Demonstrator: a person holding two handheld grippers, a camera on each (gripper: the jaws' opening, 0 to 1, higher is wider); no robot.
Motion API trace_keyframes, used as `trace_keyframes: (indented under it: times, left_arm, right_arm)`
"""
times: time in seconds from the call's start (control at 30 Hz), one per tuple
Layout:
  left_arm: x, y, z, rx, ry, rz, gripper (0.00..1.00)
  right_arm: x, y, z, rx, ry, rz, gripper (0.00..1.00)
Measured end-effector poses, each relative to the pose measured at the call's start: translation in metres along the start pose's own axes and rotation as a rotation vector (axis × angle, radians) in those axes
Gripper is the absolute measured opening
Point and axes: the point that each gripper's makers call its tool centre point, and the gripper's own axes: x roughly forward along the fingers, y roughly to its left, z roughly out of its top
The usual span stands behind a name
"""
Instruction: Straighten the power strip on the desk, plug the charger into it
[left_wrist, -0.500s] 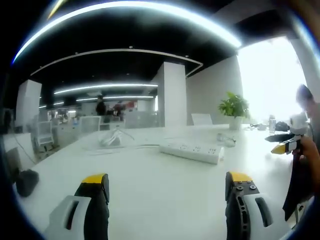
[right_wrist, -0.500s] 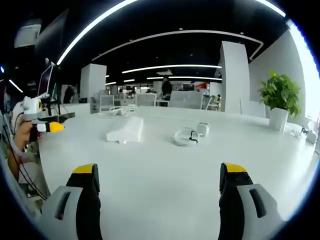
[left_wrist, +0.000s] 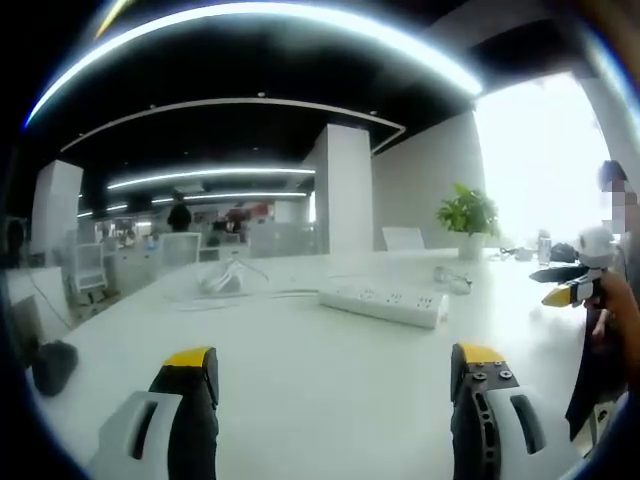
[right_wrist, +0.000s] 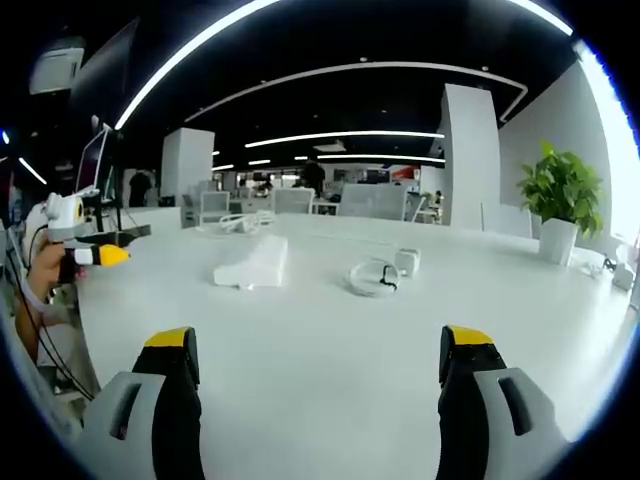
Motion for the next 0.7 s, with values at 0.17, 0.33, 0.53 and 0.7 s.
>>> trace_keyframes:
  times: [0.17, 0.33, 0.53, 0.7]
  left_arm:
    - [0.000, 0.000, 0.000, 0.001, 0.002, 0.000, 0.99]
    - [0.000, 0.000, -0.001, 0.002, 0.002, -0.002, 0.99]
    - [0.000, 0.000, -0.001, 0.002, 0.004, -0.002, 0.99]
    - [0.000, 0.001, -0.001, 0.001, 0.002, -0.001, 0.99]
  right_arm:
    - [0.000, 0.000, -0.001, -0.001, 0.002, 0.001, 1.00]
    - [-0.001, 0.000, -0.002, -0.004, 0.004, 0.000, 1.00]
    - [-0.002, -0.002, 0.003, -0.017, -0.011, -0.012, 1.00]
    - [-0.004, 0.000, 0.012, -0.032, -0.039, -0.006, 1.00]
